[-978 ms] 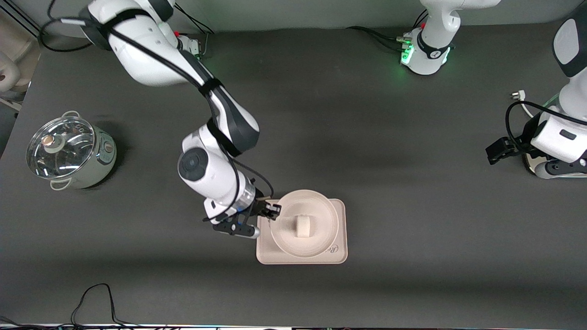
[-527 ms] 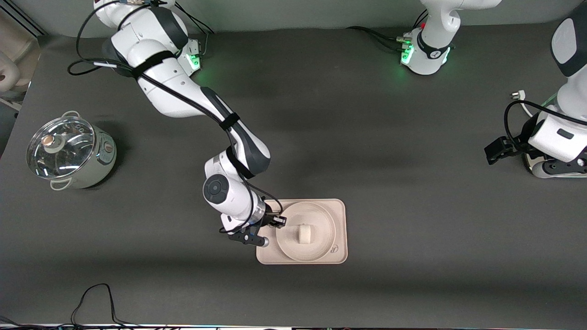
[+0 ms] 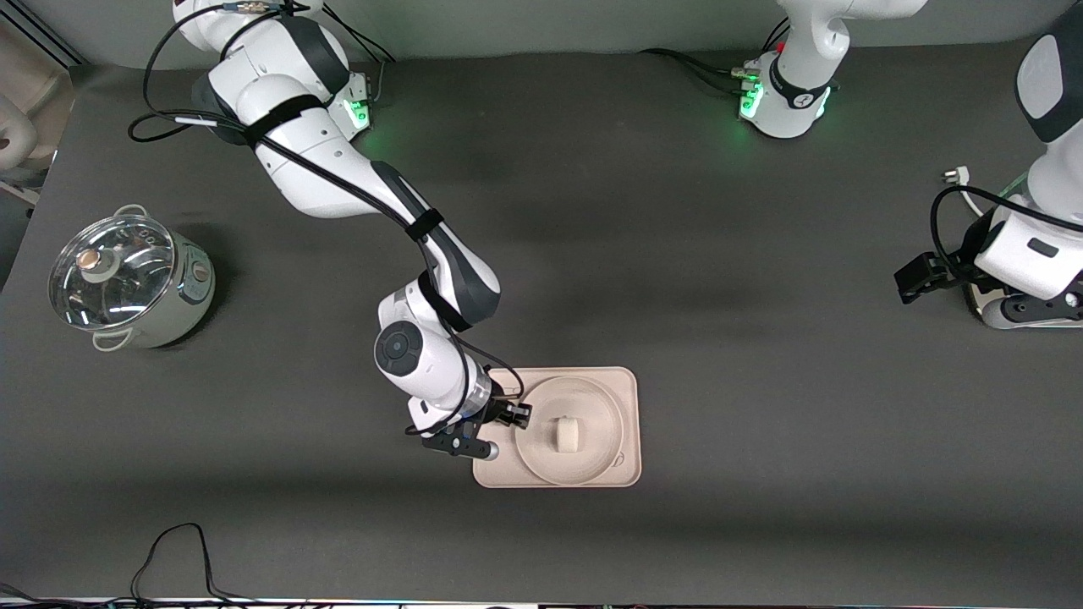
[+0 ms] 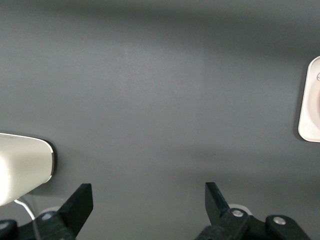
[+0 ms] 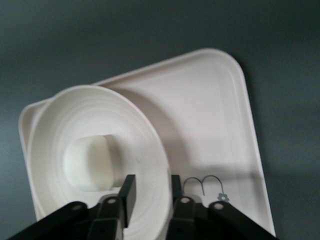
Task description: Place bun in plate and plate on tray
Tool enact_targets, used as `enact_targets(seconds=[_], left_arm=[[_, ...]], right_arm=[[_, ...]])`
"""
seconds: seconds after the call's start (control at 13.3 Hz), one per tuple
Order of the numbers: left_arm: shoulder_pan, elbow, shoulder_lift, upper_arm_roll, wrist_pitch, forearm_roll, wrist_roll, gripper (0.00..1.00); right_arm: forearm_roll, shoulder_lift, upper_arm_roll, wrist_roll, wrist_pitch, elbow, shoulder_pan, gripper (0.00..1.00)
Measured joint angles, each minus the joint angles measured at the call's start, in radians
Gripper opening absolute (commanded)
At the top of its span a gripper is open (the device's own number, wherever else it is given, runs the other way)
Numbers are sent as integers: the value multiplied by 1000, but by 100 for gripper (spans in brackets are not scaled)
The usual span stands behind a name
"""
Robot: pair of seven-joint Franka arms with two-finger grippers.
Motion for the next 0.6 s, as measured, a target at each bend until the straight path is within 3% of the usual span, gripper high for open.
enact_targets(seconds=[0.3,0.6], left_arm=[[-1,3,0,2,1,0,0,100],[-8,6,0,2,5,-1,1,100]], right_arm=[[-13,-133,-4,-29,-68,-16,-36,100],[-15,-393,-18,-117,-284,-154,-118,100]])
